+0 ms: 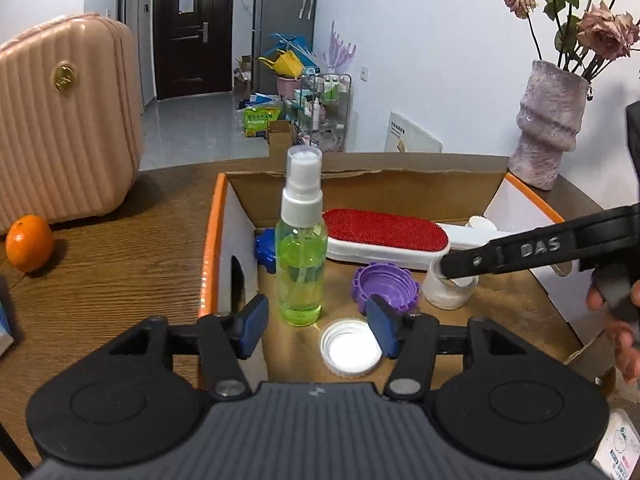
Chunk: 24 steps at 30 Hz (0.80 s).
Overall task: Organize rigid objects
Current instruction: 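Carry the tape roll and white cap into the box while opening both tools, then withdraw both tools from the box toward the remaining objects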
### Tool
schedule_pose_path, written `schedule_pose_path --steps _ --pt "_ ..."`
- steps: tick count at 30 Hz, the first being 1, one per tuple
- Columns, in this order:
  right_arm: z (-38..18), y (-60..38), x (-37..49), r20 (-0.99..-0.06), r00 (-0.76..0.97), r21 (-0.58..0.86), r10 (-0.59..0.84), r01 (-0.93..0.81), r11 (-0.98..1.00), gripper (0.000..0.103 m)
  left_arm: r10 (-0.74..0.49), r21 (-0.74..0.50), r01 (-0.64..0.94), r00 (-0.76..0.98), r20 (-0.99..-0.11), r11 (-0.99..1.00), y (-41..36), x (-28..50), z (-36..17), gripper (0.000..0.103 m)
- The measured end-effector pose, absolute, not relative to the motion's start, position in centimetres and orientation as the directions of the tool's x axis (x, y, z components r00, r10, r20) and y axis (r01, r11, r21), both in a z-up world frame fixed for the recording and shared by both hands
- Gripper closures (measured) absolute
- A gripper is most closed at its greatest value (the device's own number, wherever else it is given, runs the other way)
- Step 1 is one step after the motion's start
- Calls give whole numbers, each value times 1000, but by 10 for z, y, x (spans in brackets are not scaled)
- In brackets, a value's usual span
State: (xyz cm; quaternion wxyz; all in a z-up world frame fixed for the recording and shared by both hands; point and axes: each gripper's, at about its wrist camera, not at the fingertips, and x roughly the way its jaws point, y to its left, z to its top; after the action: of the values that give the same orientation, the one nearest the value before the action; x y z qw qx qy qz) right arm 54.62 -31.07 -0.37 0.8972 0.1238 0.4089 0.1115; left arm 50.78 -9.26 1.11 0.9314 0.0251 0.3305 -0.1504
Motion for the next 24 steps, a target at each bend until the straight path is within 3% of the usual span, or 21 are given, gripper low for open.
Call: schedule_pose_path --steps 4,14,21,24 --pt "25 -314 532 -676 681 266 282 -131 955 55 -255 -50 282 758 -600 958 -88 494 31 46" --pt "110 -341 389 -505 842 58 188 -184 981 34 -257 -26 273 862 -438 962 -79 377 104 28" --pt "116 -344 272 -396 899 16 186 -195 981 25 -225 -20 229 928 -298 973 -75 255 116 20" --pt "108 -335 221 -300 935 -8 186 -197 980 19 -202 -33 201 940 -275 979 -72 210 107 15"
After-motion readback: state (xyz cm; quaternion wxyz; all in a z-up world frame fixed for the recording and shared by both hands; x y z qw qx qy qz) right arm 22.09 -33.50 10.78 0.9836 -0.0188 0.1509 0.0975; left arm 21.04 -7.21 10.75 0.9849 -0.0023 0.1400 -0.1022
